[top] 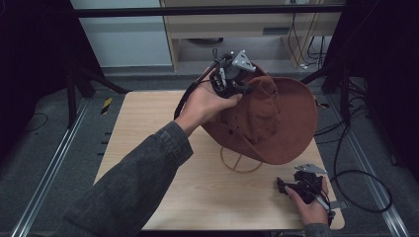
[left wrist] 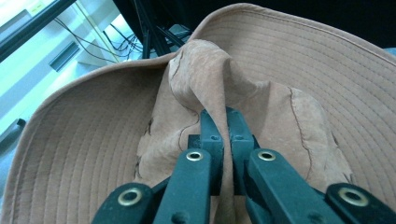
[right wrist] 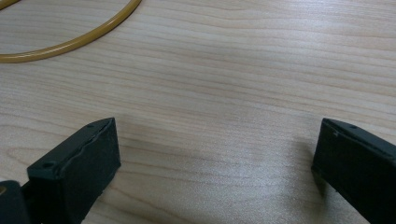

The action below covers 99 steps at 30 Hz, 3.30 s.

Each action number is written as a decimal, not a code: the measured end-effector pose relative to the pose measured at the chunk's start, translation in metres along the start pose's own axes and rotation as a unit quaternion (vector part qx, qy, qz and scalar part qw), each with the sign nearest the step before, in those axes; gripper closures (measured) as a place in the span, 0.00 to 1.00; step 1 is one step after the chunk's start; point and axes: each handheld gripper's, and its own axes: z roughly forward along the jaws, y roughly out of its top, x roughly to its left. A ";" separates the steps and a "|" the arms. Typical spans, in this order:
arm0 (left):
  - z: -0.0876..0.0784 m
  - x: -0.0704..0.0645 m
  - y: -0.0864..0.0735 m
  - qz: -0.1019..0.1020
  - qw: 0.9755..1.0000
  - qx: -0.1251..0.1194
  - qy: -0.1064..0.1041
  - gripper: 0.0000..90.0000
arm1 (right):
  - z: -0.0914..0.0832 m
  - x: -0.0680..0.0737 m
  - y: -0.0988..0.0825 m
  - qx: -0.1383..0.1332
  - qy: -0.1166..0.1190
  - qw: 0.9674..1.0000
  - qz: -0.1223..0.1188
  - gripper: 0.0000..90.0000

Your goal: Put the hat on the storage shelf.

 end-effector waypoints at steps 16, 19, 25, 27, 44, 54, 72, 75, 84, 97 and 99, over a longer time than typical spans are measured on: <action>0.024 0.001 -0.005 -0.013 1.000 0.022 -0.014 0.96 | 0.000 0.000 0.000 0.000 0.000 1.000 0.000 0.01; 0.026 -0.001 -0.005 -0.011 1.000 0.024 -0.012 0.95 | 0.000 0.000 0.000 0.000 0.000 1.000 0.000 0.01; 0.025 -0.001 -0.011 -0.019 1.000 0.018 -0.004 0.84 | 0.000 0.000 0.000 0.000 0.000 1.000 0.000 0.01; 0.024 0.000 -0.012 -0.022 1.000 0.015 -0.001 0.79 | 0.000 0.000 0.000 0.000 0.000 1.000 0.000 0.01; 0.010 -0.003 -0.015 -0.032 0.999 -0.005 0.010 0.41 | 0.000 0.000 0.000 0.000 0.000 1.000 0.000 0.01; -0.022 -0.002 -0.017 -0.051 0.998 -0.018 0.015 0.16 | 0.000 0.000 0.000 0.000 0.000 1.000 0.000 0.01; -0.106 0.006 -0.080 -0.071 0.995 -0.044 0.056 0.11 | 0.000 0.000 0.000 0.000 0.000 1.000 0.000 0.01; -0.117 0.004 -0.098 -0.078 0.994 -0.047 0.067 0.08 | 0.000 0.000 0.000 0.000 0.000 1.000 0.000 0.01; -0.133 -0.004 -0.146 -0.103 0.990 -0.057 0.071 0.05 | 0.000 0.000 0.000 0.000 -0.001 1.000 -0.001 0.01; -0.129 -0.006 -0.221 -0.137 0.987 -0.017 0.087 0.05 | 0.000 0.000 0.000 0.000 -0.002 1.000 -0.001 0.01; -0.124 -0.007 -0.232 -0.138 0.986 -0.006 0.091 0.05 | 0.000 0.000 0.000 -0.001 -0.002 1.000 -0.001 0.01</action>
